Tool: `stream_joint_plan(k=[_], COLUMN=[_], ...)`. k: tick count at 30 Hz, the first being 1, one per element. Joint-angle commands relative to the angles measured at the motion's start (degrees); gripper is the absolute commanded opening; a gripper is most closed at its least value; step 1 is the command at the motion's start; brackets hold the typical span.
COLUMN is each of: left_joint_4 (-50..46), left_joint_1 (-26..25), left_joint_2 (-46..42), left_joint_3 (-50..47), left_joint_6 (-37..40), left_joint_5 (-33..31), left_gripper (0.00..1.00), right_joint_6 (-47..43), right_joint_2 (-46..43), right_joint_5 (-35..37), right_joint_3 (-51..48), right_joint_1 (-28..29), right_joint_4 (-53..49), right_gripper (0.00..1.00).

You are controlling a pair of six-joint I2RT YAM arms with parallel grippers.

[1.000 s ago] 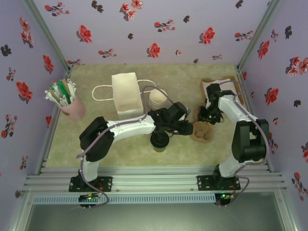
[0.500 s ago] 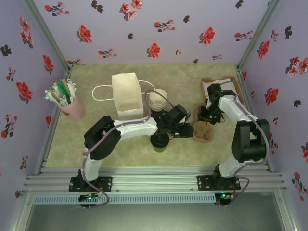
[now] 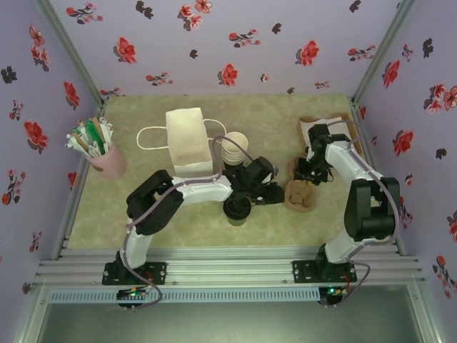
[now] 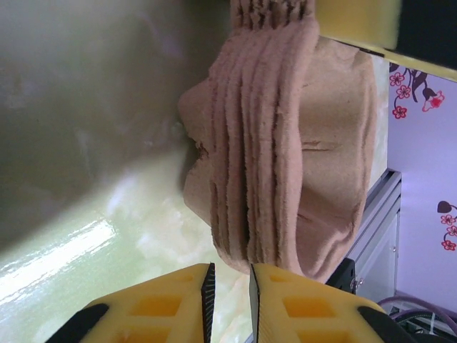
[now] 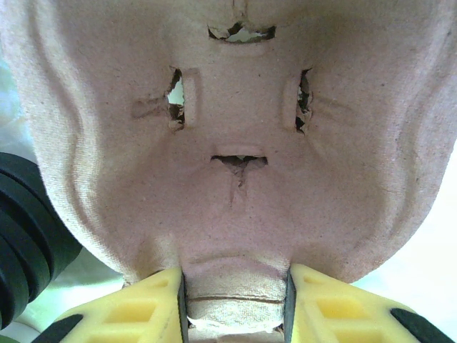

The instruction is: Pack the takeout coffee

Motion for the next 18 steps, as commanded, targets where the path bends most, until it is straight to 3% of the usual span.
stream_joint_plan(k=[1,18], left_joint_4=[3.05,7.34], left_joint_1=[0.47,1.18], left_joint_2=[0.84,-1.33], left_joint_3=[-0.53,-3.62], left_joint_6=[-1.67,-4.45], left_joint_5=[1.68,2.67], left_gripper=[0.24,0.28], right_joint_6=[-0.82,-0.91], right_joint_2=[-0.81,-0.60], right_joint_5=[-1.83,-2.02], right_joint_3=[-0.70,-0.52], right_joint_1=[-0.33,-0.33], right_joint_4=[-0.89,-1.03], right_gripper=[0.35,0.35])
